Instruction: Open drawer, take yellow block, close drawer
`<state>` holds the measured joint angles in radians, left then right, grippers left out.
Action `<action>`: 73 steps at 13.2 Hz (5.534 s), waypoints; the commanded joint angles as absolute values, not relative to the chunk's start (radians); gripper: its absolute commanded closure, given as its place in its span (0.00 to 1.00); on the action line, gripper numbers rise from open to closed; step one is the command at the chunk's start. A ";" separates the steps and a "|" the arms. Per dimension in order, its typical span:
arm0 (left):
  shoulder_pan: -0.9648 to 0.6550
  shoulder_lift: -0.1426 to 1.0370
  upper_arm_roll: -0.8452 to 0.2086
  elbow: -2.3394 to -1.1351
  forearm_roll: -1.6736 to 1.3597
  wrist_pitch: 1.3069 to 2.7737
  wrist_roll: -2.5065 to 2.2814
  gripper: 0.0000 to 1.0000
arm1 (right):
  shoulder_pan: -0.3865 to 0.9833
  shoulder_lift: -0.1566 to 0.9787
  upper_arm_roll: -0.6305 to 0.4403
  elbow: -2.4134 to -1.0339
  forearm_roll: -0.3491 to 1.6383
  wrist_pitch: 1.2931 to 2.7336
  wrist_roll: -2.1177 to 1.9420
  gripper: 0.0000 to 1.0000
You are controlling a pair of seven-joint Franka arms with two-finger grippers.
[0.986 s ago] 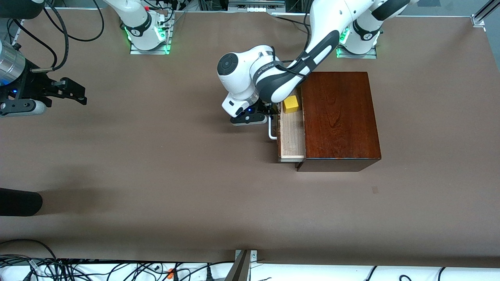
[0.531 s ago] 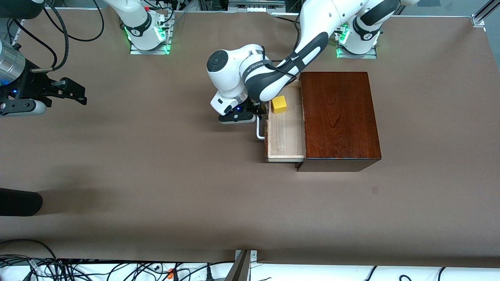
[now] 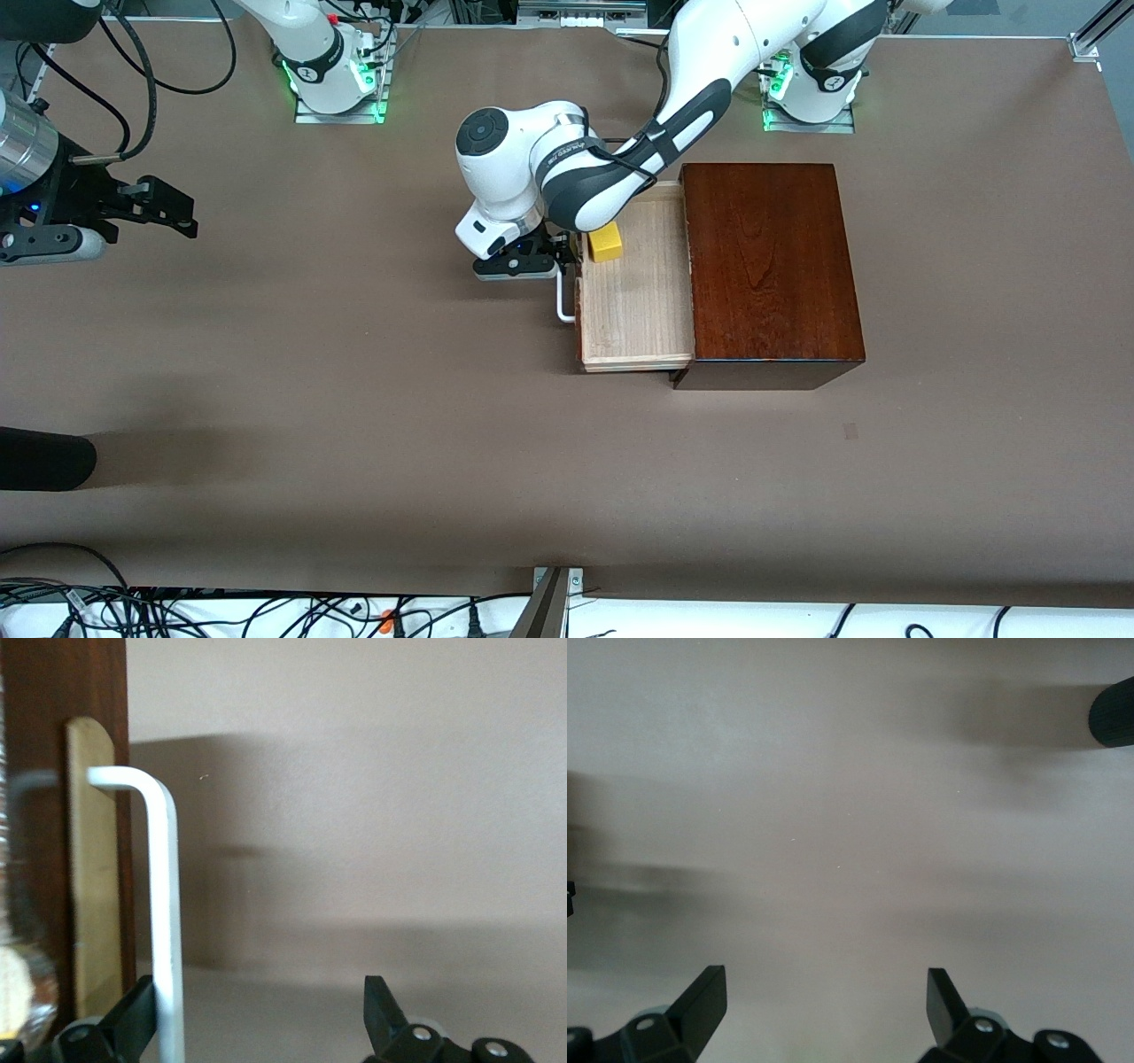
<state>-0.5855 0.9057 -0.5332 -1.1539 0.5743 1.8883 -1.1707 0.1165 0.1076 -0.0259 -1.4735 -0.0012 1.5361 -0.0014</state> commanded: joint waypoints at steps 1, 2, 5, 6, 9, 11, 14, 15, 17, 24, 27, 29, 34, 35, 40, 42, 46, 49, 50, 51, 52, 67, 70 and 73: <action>-0.565 0.847 -0.551 -1.118 0.502 1.829 -1.160 0.00 | 0.115 0.094 -0.009 -1.479 0.000 1.532 0.005 0.00; -0.534 0.812 -0.560 -1.123 0.467 1.794 -1.135 0.00 | 0.115 0.094 -0.009 -1.479 -0.002 1.532 0.005 0.00; -0.386 0.657 -0.606 -1.207 0.379 1.720 -1.071 0.00 | 0.115 0.094 -0.008 -1.479 -0.002 1.534 0.005 0.00; -0.315 0.602 -0.630 -1.257 0.359 1.715 -1.039 0.00 | 0.115 0.094 -0.006 -1.479 -0.002 1.534 0.005 0.00; -0.088 0.502 -0.727 -1.341 0.337 1.703 -0.977 0.00 | 0.115 0.094 -0.002 -1.479 0.002 1.534 0.008 0.00; 0.042 0.492 -0.794 -1.339 0.337 1.677 -0.947 0.00 | 0.115 0.101 0.015 -1.479 0.009 1.546 -0.011 0.00; 0.173 0.457 -0.825 -1.333 0.322 1.617 -0.794 0.00 | 0.126 0.101 0.058 -1.454 0.008 1.540 0.002 0.00; 0.175 0.451 -0.777 -1.333 0.312 1.612 -0.752 0.00 | 0.155 0.103 0.066 -1.457 0.009 1.543 -0.006 0.00; 0.161 0.404 -0.656 -1.336 0.229 1.612 -0.634 0.00 | 0.259 0.148 0.067 -1.459 0.014 1.539 -0.020 0.00; -0.055 0.111 -0.070 -1.549 -0.058 1.591 -0.103 0.00 | 0.707 0.326 0.106 -1.411 0.017 1.754 -0.113 0.00; -0.107 0.026 0.056 -1.632 -0.052 1.595 0.001 0.00 | 0.788 0.469 0.107 -1.313 0.014 1.861 -0.283 0.00; -0.106 0.018 0.063 -1.638 -0.041 1.600 0.002 0.00 | 0.804 0.524 0.109 -1.264 0.015 1.876 -0.395 0.00; -0.098 0.017 0.046 -1.628 -0.041 1.602 0.002 0.00 | 0.842 0.609 0.110 -1.261 -0.017 1.901 -0.586 0.00; -0.098 0.017 0.045 -1.626 -0.041 1.598 0.002 0.00 | 0.853 0.618 0.110 -1.262 -0.020 1.914 -0.591 0.00; -0.100 0.020 0.025 -1.620 -0.041 1.578 0.003 0.00 | 0.873 0.653 0.110 -1.269 -0.089 1.916 -0.655 0.00; -0.098 0.020 0.025 -1.620 -0.040 1.578 0.005 0.00 | 0.882 0.672 0.110 -1.267 -0.118 1.921 -0.690 0.00; -0.106 0.018 0.021 -1.621 0.005 1.577 0.005 0.00 | 0.894 0.709 0.110 -1.269 -0.150 1.965 -0.698 0.00; -0.106 0.020 0.021 -1.620 0.005 1.575 0.003 0.00 | 0.893 0.719 0.109 -1.269 -0.152 1.980 -0.699 0.00; -0.104 0.021 0.021 -1.615 0.003 1.574 0.000 0.00 | 0.893 0.719 0.107 -1.270 -0.153 1.980 -0.701 0.00; -0.106 0.025 0.021 -1.608 0.003 1.574 -0.003 0.00 | 0.893 0.719 0.107 -1.270 -0.153 1.980 -0.701 0.00; -0.104 0.028 0.021 -1.602 0.003 1.574 -0.003 0.00 | 0.893 0.719 0.106 -1.272 -0.164 1.982 -0.701 0.00; -0.098 0.038 0.025 -1.586 0.002 1.574 -0.009 0.00 | 0.888 0.719 0.104 -1.322 -0.195 2.056 -0.700 0.27; -0.098 0.038 0.025 -1.579 0.002 1.575 -0.005 0.00 | 0.887 0.716 0.104 -1.321 -0.187 2.051 -0.686 0.78; -0.098 0.052 0.025 -1.560 0.002 1.574 -0.006 0.00 | 0.882 0.697 0.103 -1.302 -0.179 2.036 -0.678 1.00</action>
<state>-0.0970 0.0397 0.0241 -1.5919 -0.0215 1.5851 -0.0138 0.8843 0.7162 0.1038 -1.3162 -0.1776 2.0424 -0.6858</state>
